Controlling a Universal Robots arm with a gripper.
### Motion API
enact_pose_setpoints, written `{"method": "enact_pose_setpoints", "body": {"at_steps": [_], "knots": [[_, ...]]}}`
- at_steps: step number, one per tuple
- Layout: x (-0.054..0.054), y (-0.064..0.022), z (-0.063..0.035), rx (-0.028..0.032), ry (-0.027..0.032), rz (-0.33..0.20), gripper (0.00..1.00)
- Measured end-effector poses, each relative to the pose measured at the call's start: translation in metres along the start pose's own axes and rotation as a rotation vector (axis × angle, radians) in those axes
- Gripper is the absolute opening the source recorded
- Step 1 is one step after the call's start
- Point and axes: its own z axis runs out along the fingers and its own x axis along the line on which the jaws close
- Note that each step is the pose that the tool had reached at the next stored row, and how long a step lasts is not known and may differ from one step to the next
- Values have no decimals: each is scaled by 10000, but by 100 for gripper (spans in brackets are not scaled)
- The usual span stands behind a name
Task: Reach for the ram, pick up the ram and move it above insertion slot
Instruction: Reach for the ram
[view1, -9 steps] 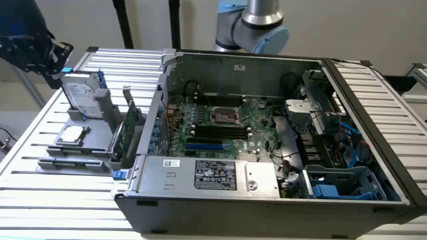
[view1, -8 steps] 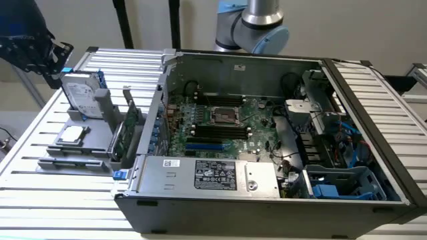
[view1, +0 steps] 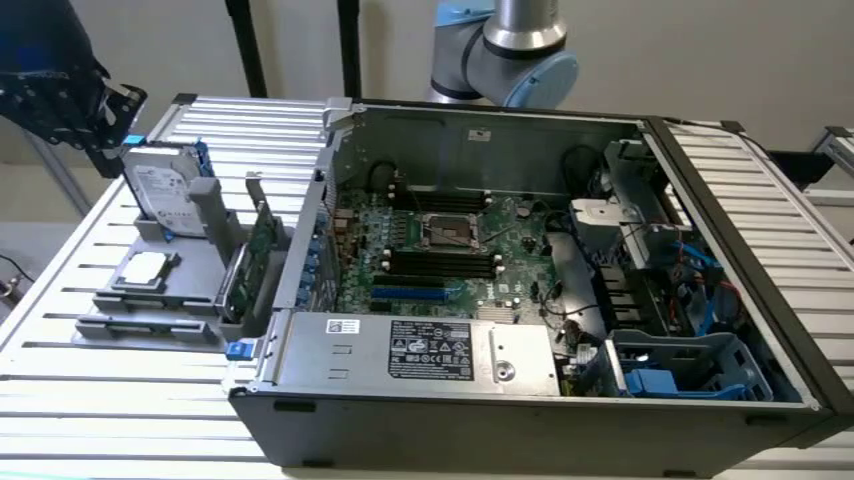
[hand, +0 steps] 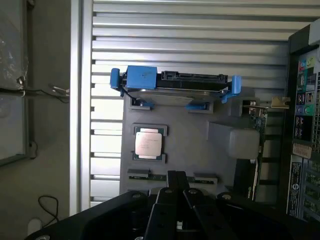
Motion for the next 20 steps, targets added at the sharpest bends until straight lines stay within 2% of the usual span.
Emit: {"method": "enact_pose_setpoints", "body": {"at_steps": [6, 15, 20], "knots": [[-4, -24, -1, -5, 1, 2, 11], [-53, -204, -2, -16, 1, 1, 11], [-79, -335, 3, -15, 2, 0, 11]]}}
